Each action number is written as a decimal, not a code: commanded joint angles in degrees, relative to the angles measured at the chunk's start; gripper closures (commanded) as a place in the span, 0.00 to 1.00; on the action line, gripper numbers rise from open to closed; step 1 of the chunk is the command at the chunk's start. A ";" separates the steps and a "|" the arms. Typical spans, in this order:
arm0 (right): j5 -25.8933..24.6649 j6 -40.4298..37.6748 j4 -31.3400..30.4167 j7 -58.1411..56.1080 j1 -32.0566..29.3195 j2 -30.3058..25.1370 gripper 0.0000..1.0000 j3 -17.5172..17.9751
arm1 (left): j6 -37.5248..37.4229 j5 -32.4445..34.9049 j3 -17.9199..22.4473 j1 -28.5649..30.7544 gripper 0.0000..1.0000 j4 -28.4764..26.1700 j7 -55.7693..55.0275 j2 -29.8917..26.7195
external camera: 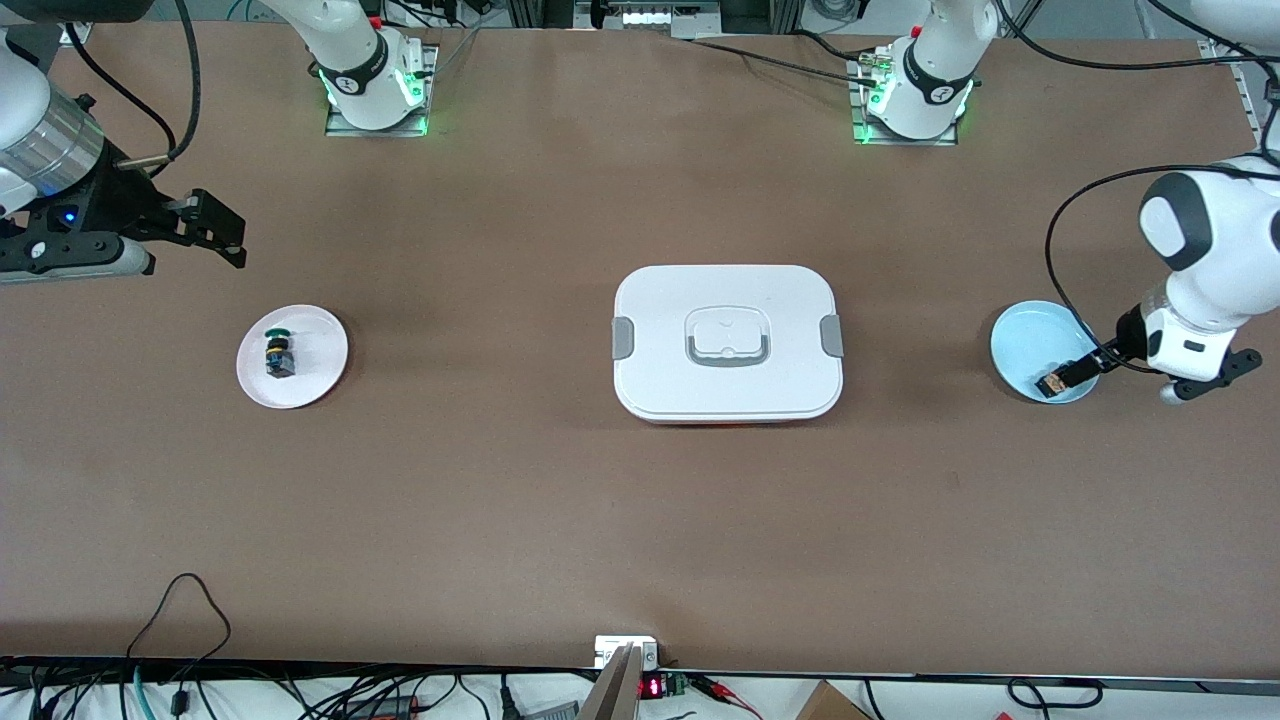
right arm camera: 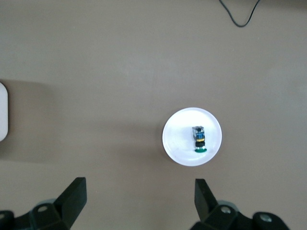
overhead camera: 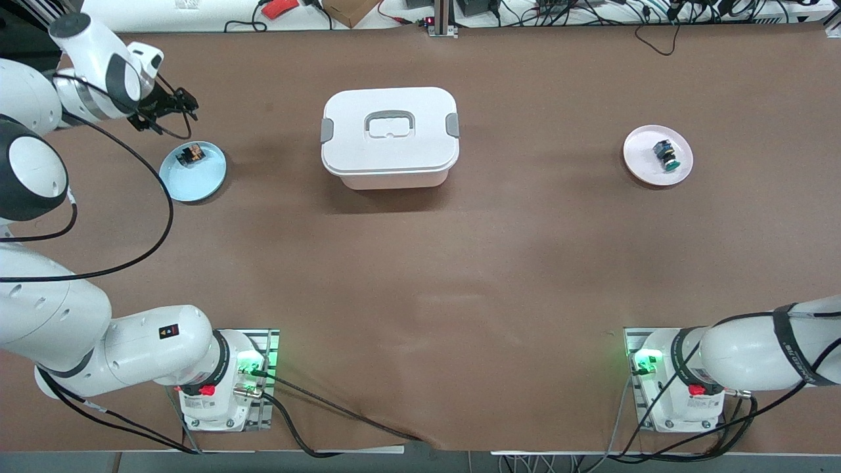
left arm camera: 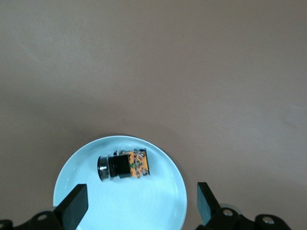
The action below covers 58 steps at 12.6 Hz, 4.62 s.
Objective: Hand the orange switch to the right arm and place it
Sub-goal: 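Lower the left gripper onto the orange switch on the blue plate and grasp, then lift the orange switch with the left gripper while the right gripper approaches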
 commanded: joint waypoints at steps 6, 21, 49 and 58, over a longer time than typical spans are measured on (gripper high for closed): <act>-1.43 -6.85 2.75 -0.26 -0.20 -1.10 0.00 0.24 | 12.80 -1.23 -0.34 1.69 0.00 -1.28 0.24 8.02; -0.64 -5.98 1.79 -1.23 -2.83 -0.04 0.00 0.68 | 12.89 -1.23 -0.43 4.07 0.00 -1.27 0.68 10.74; 57.51 15.72 -17.19 -14.15 -2.49 3.38 0.00 4.54 | -22.61 -50.84 -23.44 3.72 0.60 10.33 56.08 -3.06; 92.41 28.29 -21.42 -20.39 2.17 10.06 0.00 12.71 | -21.92 -85.04 -39.36 -0.03 0.62 17.52 101.69 4.68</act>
